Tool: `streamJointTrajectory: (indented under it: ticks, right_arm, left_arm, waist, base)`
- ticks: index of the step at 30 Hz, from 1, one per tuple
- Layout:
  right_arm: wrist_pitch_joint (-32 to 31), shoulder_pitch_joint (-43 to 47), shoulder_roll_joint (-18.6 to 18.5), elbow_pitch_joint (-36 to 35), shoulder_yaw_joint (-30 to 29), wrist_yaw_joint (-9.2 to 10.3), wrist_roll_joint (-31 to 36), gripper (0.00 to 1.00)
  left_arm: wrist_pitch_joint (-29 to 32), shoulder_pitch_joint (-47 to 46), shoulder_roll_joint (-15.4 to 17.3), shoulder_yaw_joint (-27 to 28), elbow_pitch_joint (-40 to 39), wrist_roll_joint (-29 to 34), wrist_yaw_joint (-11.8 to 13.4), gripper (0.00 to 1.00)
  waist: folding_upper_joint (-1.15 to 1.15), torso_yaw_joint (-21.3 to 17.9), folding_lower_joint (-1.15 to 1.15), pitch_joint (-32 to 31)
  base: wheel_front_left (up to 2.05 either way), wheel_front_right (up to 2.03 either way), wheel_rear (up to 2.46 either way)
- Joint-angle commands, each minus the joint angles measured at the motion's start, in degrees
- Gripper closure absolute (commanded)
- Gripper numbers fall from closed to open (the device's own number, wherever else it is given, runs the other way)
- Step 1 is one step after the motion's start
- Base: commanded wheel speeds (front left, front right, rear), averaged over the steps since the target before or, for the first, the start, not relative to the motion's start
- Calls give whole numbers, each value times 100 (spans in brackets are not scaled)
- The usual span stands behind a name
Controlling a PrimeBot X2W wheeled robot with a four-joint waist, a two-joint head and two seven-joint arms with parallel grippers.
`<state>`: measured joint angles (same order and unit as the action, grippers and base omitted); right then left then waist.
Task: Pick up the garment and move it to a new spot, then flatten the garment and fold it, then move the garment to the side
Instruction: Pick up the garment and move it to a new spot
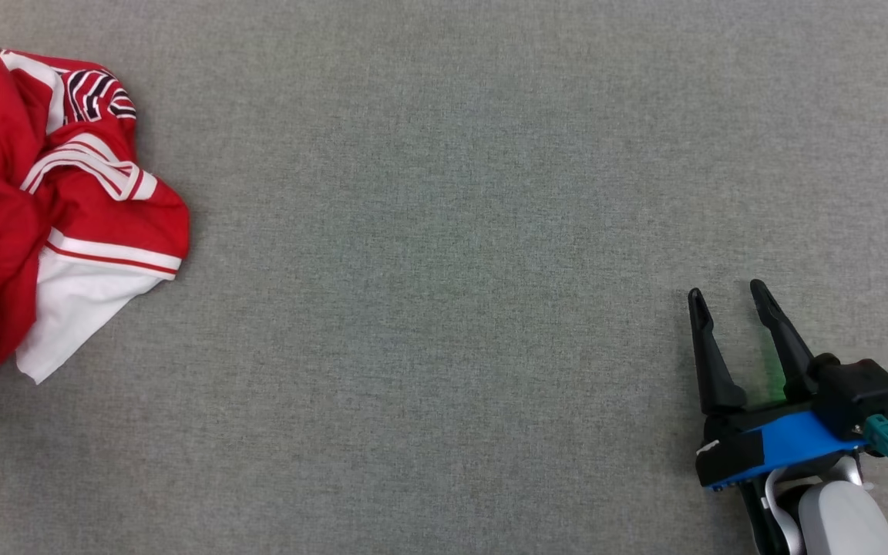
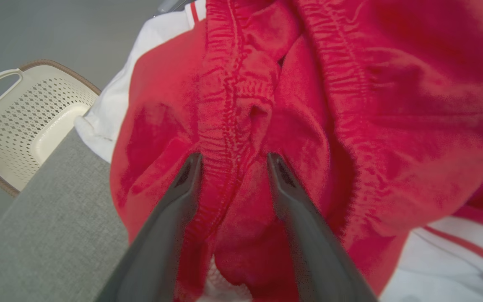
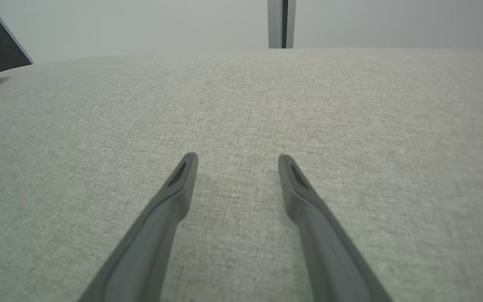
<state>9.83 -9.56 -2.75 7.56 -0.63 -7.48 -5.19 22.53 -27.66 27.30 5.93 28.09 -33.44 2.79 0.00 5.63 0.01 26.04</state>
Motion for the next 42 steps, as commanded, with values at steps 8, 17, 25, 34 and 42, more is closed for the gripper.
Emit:
streamJointTrajectory:
  ticks: [8, 17, 25, 34, 42]
  right_arm:
    - [116, 142, -25, 224, 65, -3, -175, 0]
    - [266, 375, -25, 484, 74, -3, -449, 0]
    - [402, 443, -22, 725, 130, -3, -752, 0]
    - [490, 445, -21, 853, 181, -3, -887, 0]
    - [520, 372, -22, 878, 146, -3, -974, 0]
  left_arm:
    - [152, 191, 171, 17, -204, -15, 96, 100]
    - [252, -332, 679, -258, -1305, 294, -197, 100]
    - [631, -1328, 860, -679, -2539, 474, -362, 100]
    - [999, -1888, 458, -1422, -3358, 422, -561, 100]
    - [611, -1352, -342, -2186, -3325, 484, -515, 100]
  waist:
    - [0, -53, -1, -598]
    - [0, -74, -1, -1553]
    - [0, -507, -1, -2013]
    - [0, -1423, -1, -2175]
    - [0, -2155, -1, -1911]
  base:
    - [0, 0, 0]
    - [0, 0, 0]
    - [0, 0, 0]
    - [0, 0, 0]
    - [0, 0, 0]
